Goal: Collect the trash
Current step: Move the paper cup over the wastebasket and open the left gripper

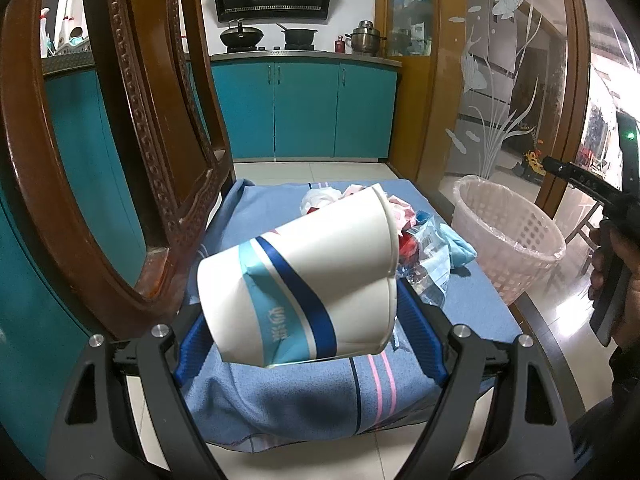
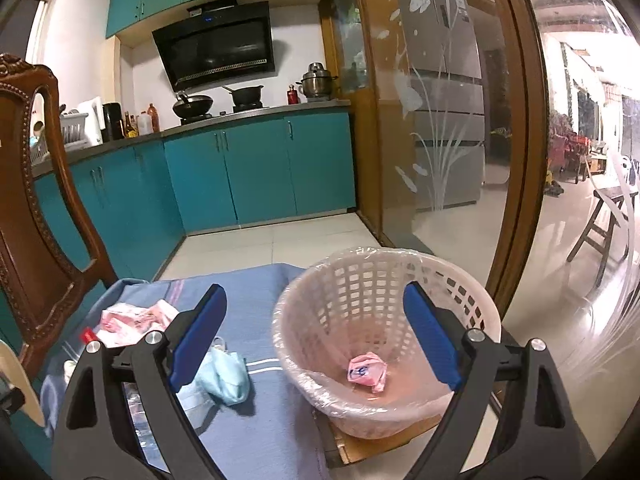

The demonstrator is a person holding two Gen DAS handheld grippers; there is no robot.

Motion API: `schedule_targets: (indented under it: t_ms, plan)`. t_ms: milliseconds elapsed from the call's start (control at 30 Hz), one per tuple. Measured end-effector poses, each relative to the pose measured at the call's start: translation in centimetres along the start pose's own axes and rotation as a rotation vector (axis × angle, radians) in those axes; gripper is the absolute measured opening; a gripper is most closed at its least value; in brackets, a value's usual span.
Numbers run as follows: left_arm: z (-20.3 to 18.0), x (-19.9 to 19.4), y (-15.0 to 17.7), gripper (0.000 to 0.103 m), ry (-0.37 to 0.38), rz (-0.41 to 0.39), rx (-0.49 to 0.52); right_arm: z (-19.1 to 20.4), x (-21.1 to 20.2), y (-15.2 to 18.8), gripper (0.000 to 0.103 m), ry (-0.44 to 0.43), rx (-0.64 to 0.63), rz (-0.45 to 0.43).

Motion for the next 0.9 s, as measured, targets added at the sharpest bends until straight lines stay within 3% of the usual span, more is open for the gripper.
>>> schedule_targets:
  t_ms: [167,367,633,800,900]
  plan:
    - [-0.3,0.3,0.1,0.083,0.007,0.008,0.006,0.2,-1.3,-0.3,0.089,-0.035,0.030,-0.022]
    - [-2.7,1.0,-1.8,0.083,0.059,0.000,0.023,-0.5,-3.3,-1.5,0.093,-0.020,0.060,-0.140]
    - [-14.6,5.8,-9.2,0.083,0.328,-0.025,0.150,-6.9,-5.2,-3.5,0.096,0.064,0.262,-0.242]
    - [-22.8,11.3,-12.6,0.083,0.375,0.009,0.244,-10.2,-5.5,-3.6,0.096,0.122,0.334,-0.267]
    - [-25.3,13.6,-13.5,0.083,0.387,0.026,0.248,-11.3,-5.1,-3.7,0.096,0.134,0.353,-0.257]
Point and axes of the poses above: each gripper's, at about its wrist camera, not at the fingertips, and x roughly the way its jaws point, z to its left, y to its underside, the point moved 1 cm from there along x, roughly the way its jaws point, and after that the axes turned 11 degrees about x, right-handed, at the moved point
